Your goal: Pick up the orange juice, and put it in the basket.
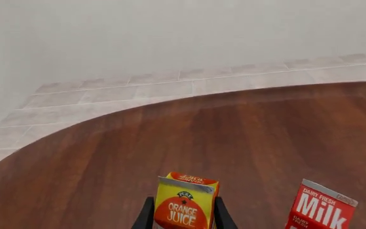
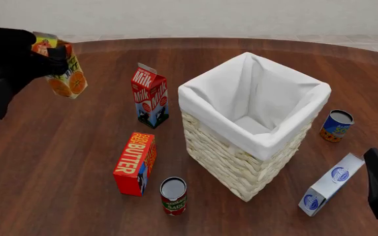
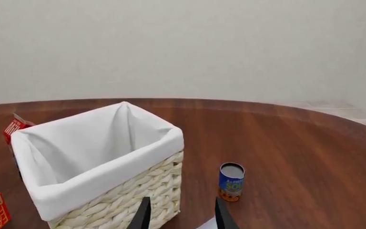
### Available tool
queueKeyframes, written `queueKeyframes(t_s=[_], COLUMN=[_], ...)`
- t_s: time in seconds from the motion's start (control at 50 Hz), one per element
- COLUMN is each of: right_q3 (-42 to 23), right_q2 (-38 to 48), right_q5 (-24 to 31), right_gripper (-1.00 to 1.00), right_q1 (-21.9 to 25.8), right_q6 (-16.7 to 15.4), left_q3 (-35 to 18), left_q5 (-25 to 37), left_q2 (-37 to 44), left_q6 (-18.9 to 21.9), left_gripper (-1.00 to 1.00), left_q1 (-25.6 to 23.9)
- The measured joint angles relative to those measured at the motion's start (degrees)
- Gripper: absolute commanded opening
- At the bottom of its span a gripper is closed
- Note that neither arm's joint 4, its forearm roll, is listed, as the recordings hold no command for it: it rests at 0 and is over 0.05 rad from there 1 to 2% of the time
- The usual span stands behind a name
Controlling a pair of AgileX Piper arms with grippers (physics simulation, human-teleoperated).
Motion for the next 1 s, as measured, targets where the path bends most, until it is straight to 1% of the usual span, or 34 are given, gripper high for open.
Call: queueKeyframes(t_s=[0.18,0.34,0.6,1.0], right_q3=[0.0,-0.1,-0.1,-0.2], right_q2=[0.0,0.0,0.0,0.0], right_q5=[-0.2,-0.3,-0.5,-0.6], right_gripper=[1.00,1.00,1.00,1.00], right_q1=[0.0,0.0,-0.1,-0.3], right_q6=[0.0,0.0,0.0,0.2], left_q3=[-1.9,-2.9,-4.5,-8.3], left_q5=[3.6,5.7,7.5,10.8], left_q2=[-6.1,-9.7,-12.7,-16.2], left_q6=[-0.5,-1.1,-1.1,-0.2], left_gripper=[-1.00,-1.00,-1.00,-1.00], left_q1=[-3.1,-5.9,-10.5,-20.5])
